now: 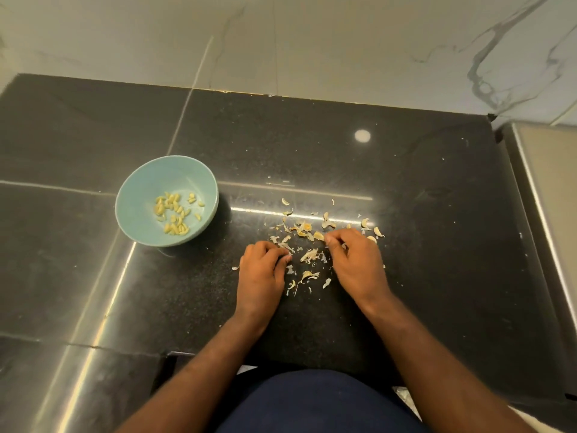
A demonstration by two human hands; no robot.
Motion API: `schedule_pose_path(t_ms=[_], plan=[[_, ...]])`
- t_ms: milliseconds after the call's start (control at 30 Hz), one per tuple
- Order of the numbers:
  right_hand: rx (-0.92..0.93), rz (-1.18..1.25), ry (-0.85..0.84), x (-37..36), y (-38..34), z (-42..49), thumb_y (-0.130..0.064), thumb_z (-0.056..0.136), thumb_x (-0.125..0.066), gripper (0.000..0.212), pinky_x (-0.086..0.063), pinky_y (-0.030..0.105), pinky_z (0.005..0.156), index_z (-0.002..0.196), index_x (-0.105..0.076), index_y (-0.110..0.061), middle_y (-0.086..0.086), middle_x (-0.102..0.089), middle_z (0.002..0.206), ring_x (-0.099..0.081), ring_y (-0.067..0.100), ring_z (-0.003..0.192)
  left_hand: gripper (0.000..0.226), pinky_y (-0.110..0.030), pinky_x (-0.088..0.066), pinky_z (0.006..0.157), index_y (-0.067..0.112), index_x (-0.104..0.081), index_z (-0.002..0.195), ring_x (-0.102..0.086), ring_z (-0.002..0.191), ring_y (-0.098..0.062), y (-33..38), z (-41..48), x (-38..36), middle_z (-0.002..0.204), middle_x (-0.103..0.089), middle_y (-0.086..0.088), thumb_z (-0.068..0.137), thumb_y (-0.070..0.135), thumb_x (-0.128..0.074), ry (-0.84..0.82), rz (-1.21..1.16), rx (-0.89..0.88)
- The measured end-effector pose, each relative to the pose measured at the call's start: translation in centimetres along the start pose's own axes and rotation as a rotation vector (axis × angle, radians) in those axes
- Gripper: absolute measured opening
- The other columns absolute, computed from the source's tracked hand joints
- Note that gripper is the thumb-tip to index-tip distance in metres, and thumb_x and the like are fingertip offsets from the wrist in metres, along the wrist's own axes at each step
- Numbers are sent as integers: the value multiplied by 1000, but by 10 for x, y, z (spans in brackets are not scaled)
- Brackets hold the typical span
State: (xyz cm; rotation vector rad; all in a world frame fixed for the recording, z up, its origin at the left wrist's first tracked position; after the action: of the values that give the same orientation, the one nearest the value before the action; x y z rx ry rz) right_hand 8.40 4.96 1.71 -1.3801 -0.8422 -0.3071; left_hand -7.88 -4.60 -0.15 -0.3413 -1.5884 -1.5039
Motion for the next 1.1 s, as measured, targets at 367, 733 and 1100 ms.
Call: schedule_pose_path(t_ms=[367, 733, 1100], plan=[[76, -293, -178, -15, -11, 26, -27, 99, -60, 15, -45, 31, 71, 100, -73, -20, -2, -60, 98, -59, 19, 84, 8, -20, -42, 77, 8, -68, 99, -52, 87, -13, 0, 0, 13, 92, -61, 0, 95, 13, -63, 131, -30, 38], [-62, 106, -36, 12, -2, 8, -17, 95, -66, 6, -48, 20, 66, 91, -65, -22, -12, -65, 85, -59, 3, 72, 21, -28, -51, 80, 13, -71, 113, -56, 89, -8, 24, 39, -1, 101, -60, 4, 96, 21, -63, -90, -53, -45], [-480, 979, -80, -4, 17, -10, 3, 88, -67, 8, -55, 31, 70, 95, -65, -3, 9, -70, 79, -65, 21, 76, 18, -39, -53, 76, 17, -68, 108, -55, 84, -14, 23, 56, -20, 104, -53, 4, 100, 28, -56, -289, 103, -82]])
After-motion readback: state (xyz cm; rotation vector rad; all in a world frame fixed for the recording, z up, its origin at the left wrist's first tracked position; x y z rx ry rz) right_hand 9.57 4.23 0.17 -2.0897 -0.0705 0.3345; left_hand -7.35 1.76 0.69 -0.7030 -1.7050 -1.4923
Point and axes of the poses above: each hand's wrist, its own z-axis towards the middle knuckle, its own x-axis out of the back of the hand, y = z × x, the point moved 8 cm from there along z, towards the middle knuckle
